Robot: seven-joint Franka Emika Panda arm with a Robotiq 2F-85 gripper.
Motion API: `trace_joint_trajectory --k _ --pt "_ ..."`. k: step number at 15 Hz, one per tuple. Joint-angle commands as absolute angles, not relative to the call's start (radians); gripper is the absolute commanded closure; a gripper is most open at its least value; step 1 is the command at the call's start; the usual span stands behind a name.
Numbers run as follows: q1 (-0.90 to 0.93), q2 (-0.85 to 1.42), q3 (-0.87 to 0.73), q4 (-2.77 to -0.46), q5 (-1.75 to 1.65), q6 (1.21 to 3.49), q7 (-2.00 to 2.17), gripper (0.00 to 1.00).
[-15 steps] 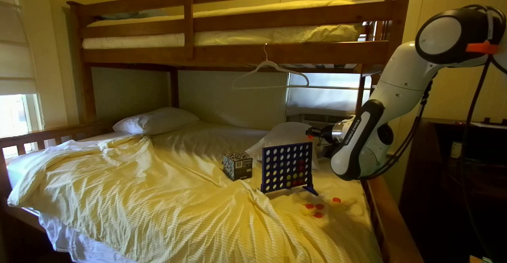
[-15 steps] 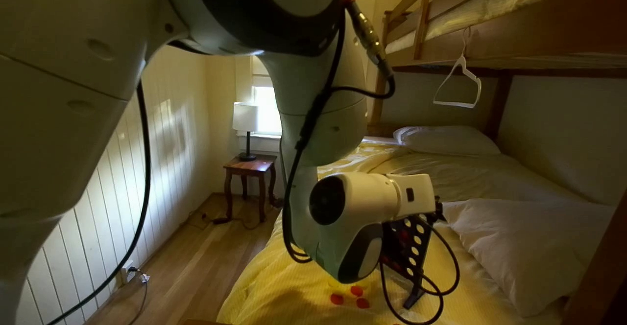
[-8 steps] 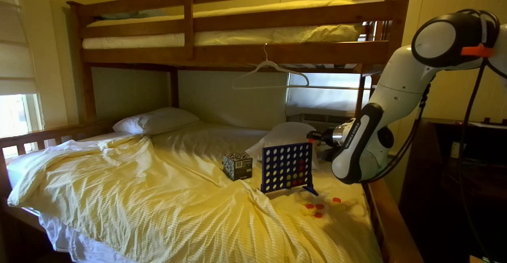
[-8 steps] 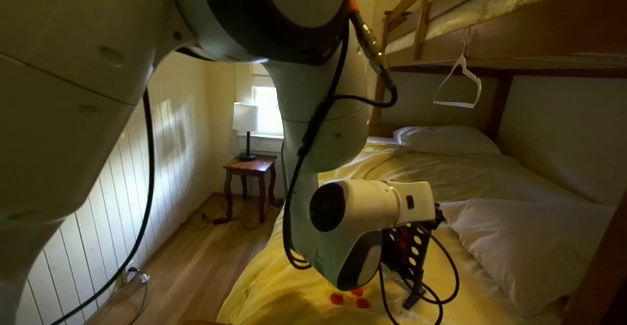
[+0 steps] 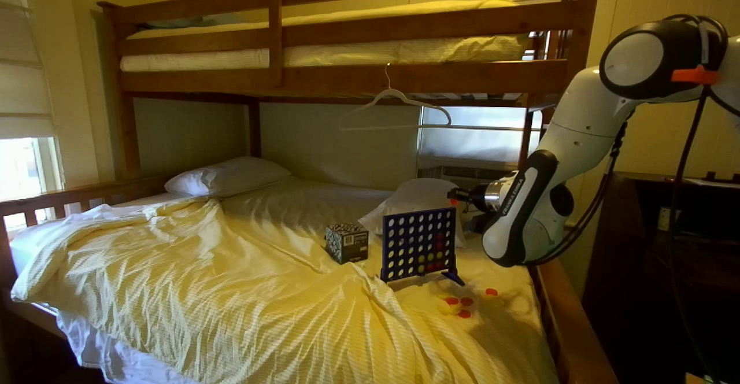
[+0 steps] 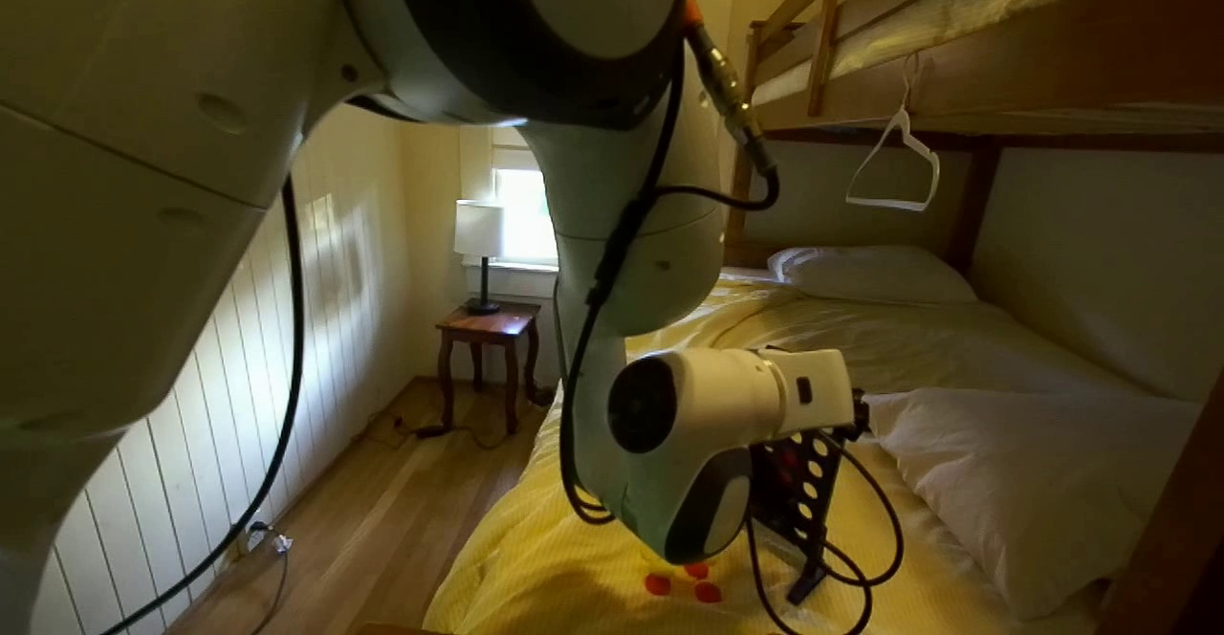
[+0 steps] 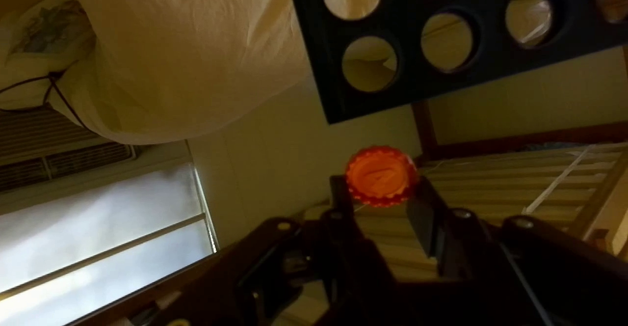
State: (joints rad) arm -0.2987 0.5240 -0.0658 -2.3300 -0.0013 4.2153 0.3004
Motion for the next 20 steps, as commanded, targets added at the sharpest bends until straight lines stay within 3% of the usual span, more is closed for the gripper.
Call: trace_joint_trajectory --k 1,20 --pt "-0.299 0.537 -0.069 -2.282 -0.003 4.237 0.308 0.91" --pt "-0.299 0.559 -0.073 -2.288 -0.011 4.240 0.296 0.91"
